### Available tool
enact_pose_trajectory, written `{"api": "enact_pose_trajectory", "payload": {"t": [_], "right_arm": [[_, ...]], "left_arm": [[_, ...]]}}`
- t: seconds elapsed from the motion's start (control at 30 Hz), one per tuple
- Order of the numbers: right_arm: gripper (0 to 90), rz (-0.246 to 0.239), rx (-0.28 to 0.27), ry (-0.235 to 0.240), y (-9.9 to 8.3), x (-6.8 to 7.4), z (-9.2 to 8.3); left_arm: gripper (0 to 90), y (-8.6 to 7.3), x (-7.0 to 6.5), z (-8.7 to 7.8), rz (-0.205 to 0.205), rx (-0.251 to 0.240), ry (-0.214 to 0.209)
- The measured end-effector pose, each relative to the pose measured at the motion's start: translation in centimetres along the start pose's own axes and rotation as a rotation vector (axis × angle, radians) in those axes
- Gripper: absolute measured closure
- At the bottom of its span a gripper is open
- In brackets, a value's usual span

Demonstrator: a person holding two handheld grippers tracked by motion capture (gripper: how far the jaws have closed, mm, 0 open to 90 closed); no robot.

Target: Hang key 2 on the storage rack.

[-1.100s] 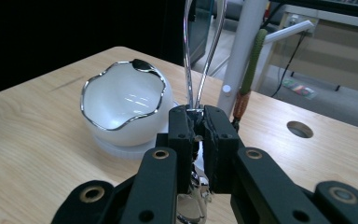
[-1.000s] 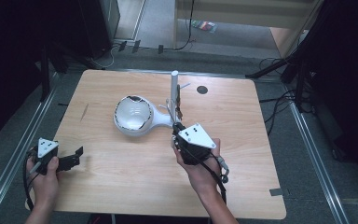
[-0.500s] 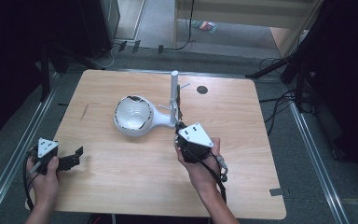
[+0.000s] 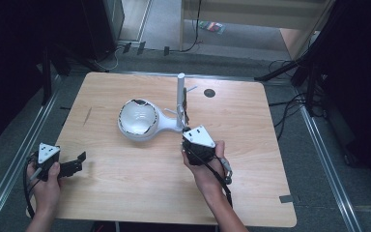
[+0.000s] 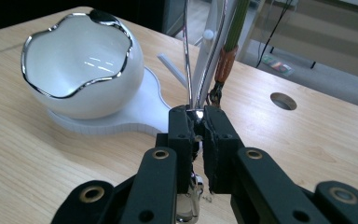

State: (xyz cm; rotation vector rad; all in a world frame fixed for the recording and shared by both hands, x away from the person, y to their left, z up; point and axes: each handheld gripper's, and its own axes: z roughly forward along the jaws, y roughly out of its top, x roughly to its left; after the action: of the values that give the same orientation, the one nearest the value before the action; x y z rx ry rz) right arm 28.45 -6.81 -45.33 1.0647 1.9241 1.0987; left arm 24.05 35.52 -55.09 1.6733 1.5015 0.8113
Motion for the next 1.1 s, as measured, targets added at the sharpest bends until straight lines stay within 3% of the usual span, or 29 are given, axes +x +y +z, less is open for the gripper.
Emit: {"api": "enact_pose_trajectory", "payload": {"t": [0.83,1.1], "right_arm": [[83.0,0.017,0.063,-0.003,-0.9,-0.5,2.5],[83.0,0.042,0.087,0.007,-1.1,-0.7,3.3]], "left_arm": [[4.7,0.0,0.0,0.0,-0.001,-0.002,-0.001],[4.8,0.0,0.0,0.0,0.0,-0.002,-0.001]]}}
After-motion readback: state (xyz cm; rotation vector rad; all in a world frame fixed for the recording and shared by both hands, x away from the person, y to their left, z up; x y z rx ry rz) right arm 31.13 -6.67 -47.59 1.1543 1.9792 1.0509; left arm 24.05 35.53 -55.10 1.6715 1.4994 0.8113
